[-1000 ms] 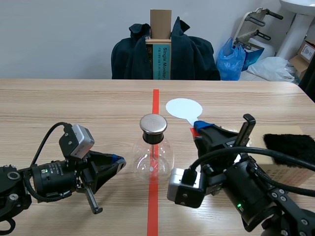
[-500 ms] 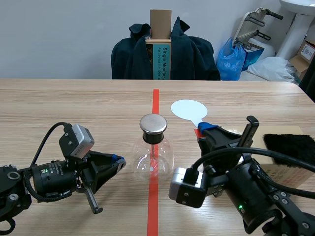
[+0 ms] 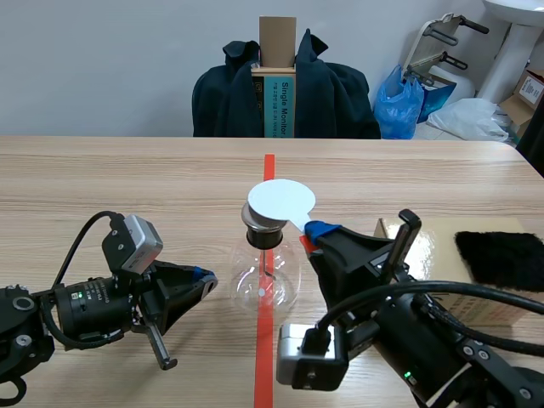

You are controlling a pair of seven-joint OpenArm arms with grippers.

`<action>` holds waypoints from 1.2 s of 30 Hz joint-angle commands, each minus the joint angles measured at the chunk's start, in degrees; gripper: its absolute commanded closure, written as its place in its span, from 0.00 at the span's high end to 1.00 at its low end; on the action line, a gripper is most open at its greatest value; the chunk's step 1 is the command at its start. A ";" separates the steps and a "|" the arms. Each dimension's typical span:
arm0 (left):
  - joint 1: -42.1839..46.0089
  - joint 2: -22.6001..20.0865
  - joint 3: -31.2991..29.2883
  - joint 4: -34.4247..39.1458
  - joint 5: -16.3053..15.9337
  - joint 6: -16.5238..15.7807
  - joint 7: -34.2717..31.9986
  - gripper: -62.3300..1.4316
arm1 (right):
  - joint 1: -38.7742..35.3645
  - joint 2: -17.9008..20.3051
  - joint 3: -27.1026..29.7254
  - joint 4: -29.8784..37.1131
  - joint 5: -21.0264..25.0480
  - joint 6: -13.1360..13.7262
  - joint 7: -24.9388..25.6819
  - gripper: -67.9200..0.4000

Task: Do the electroscope experiment.
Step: 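Move the plate toward and away from the electroscope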

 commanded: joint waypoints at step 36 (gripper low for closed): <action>-0.28 -0.15 -0.42 1.09 -0.61 -0.11 -1.03 0.07 | 0.35 0.42 0.48 1.01 0.17 -0.85 -7.91 0.02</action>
